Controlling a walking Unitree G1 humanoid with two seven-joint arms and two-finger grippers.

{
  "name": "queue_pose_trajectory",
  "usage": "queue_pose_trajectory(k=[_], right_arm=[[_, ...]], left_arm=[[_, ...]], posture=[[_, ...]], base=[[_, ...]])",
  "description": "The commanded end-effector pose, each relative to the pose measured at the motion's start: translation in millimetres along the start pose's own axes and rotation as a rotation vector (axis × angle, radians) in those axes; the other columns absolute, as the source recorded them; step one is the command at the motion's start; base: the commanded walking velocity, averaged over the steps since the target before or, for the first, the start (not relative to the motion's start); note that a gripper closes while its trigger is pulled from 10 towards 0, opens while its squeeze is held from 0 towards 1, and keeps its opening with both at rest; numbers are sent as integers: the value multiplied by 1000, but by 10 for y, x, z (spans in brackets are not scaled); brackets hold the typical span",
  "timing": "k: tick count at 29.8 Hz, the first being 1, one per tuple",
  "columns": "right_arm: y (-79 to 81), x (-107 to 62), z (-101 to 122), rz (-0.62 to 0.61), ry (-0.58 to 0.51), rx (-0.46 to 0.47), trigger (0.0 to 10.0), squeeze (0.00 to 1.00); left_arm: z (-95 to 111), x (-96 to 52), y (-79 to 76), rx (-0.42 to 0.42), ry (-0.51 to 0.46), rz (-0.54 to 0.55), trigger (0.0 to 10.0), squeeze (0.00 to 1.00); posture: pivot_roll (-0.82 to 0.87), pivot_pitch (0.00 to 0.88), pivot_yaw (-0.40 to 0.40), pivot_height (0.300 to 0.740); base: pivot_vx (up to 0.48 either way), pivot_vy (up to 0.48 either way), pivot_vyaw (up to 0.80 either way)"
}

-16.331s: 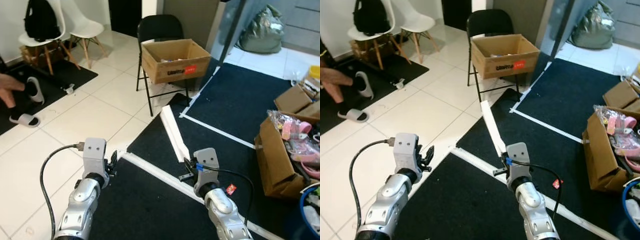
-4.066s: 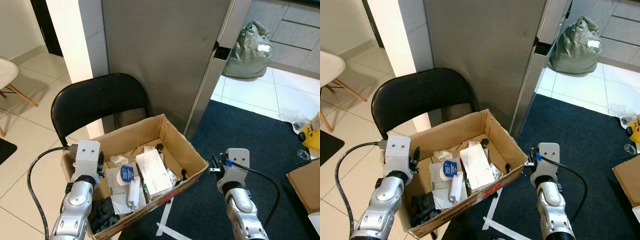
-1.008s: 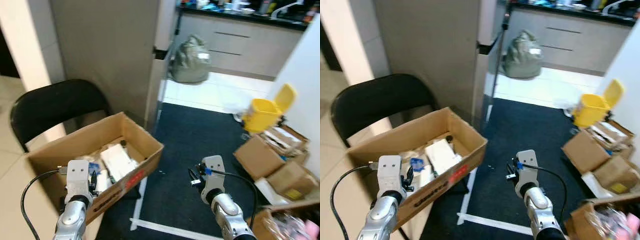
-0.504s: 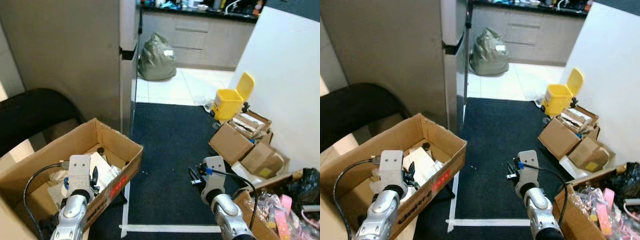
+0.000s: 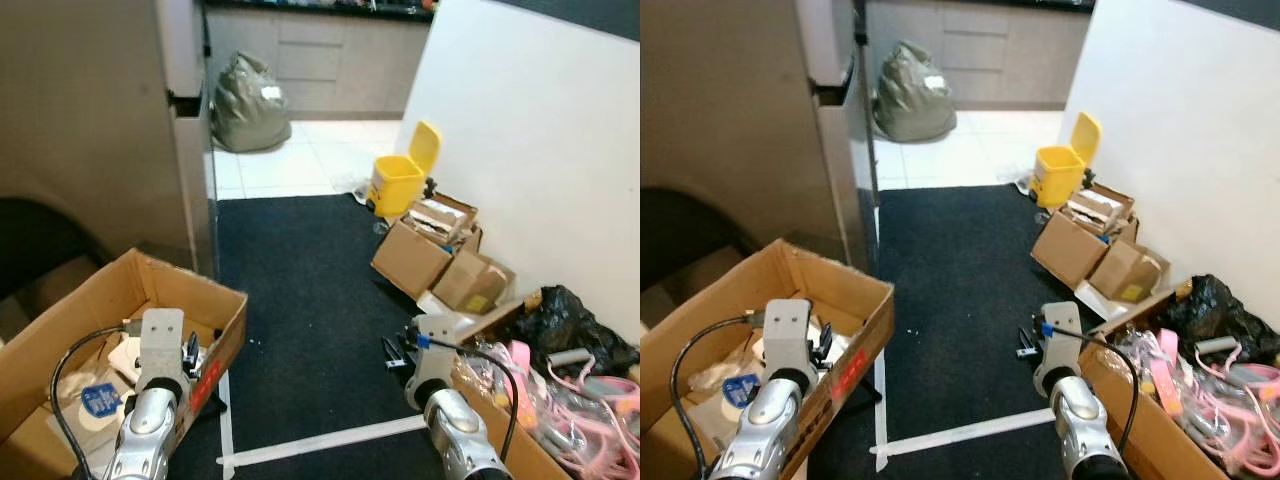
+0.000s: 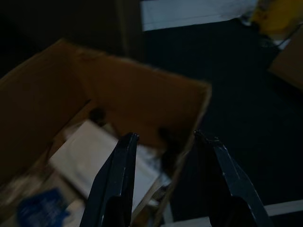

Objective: Picking trash to rubbish bin

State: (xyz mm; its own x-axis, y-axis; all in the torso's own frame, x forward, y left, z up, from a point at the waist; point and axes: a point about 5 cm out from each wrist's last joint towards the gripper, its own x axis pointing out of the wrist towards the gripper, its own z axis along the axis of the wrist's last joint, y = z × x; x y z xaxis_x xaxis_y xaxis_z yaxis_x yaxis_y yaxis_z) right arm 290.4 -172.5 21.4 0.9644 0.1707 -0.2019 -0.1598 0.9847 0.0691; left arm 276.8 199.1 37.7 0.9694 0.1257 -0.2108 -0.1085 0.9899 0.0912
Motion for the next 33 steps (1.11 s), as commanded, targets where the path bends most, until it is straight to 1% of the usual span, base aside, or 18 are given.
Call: queue_pose_trajectory(k=[1,5,10,11,17,18,20,24,33], right_arm=[[-31,1,-3,-18,8,17,10000,0],[-21,-1,-12,-8,15,24,10000,0],[-15,7,-6,0,18,32,10000,0],[-20,7,-4,-1,18,31,10000,0],[-43,-19,-31,-22,19,37,10000,0],[-41,-28,-40,-32,16,42,10000,0],[-39,-31,-43,-36,15,44,10000,0],[-12,-48,-76,-48,18,65,10000,0],[34,-70,-116,-44,25,69,10000,0]], left_arm=[[-7,0,-61,0,2,-17,10000,0],[-7,-6,-63,0,-1,-9,10000,0],[-13,-7,-51,-2,4,-5,10000,0],[-13,-13,-51,0,3,-5,10000,0],[-28,-47,-58,22,8,-20,10000,0],[-27,-52,-56,25,9,-26,10000,0],[-26,-53,-55,28,10,-30,10000,0],[4,-48,-77,25,7,-53,10000,0],[38,-37,-60,40,2,-56,10000,0]], posture=[[9,0,-72,740],[19,7,-98,740],[20,21,-107,740],[23,34,-104,740],[27,47,-81,740],[24,48,-64,740],[24,48,-64,740],[30,50,-38,740],[36,60,-35,740]], base=[[0,0,-569],[0,0,-572],[0,0,-575],[0,0,-606],[0,0,-634],[0,0,-644],[0,0,-644],[0,0,-642],[0,0,-649]])
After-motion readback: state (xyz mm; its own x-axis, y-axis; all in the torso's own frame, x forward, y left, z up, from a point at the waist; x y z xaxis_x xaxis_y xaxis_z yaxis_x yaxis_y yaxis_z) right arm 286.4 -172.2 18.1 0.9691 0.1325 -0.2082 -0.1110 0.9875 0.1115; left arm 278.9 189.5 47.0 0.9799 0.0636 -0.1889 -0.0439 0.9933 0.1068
